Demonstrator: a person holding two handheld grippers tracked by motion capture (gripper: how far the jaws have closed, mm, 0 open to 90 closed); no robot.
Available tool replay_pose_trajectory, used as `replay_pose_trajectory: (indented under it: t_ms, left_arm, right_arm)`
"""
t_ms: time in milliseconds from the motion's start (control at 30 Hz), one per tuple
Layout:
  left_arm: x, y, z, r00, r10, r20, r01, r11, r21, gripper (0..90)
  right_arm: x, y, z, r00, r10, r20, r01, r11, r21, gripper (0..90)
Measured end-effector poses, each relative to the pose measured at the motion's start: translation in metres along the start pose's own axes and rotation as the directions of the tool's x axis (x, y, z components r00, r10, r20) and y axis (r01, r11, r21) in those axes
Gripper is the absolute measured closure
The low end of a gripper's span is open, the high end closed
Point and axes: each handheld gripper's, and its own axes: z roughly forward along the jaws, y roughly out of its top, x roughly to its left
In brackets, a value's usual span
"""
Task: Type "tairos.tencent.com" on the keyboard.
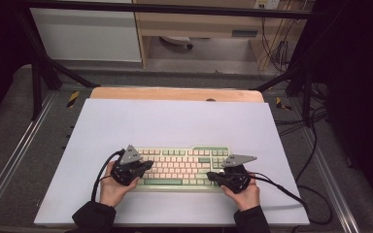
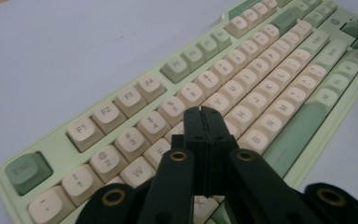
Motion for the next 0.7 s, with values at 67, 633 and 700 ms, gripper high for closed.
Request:
replay_pose_trajectory:
  t_ms: [67, 633, 700]
  left_arm:
    - [0.003, -0.001, -0.001, 0.9999, -0.011, -0.01, 0.011, 0.9999, -0.001, 89.9]
    - [0.012, -0.006, 0.013, 0.9985, -0.031, -0.046, 0.033, 0.999, 0.031, 89.9]
    - [0.013, -0.006, 0.015, 0.9984, -0.029, -0.049, 0.031, 0.999, 0.034, 89.9]
  right_arm:
    - [0.0, 0.0, 0.0, 1.0, -0.001, 0.001, 0.001, 1.0, -0.001, 90.0]
    - [0.0, 0.0, 0.002, 1.0, -0.001, -0.002, 0.001, 1.0, 0.003, 90.0]
    - [0.0, 0.0, 0.002, 1.0, -0.001, -0.003, 0.001, 1.0, 0.003, 90.0]
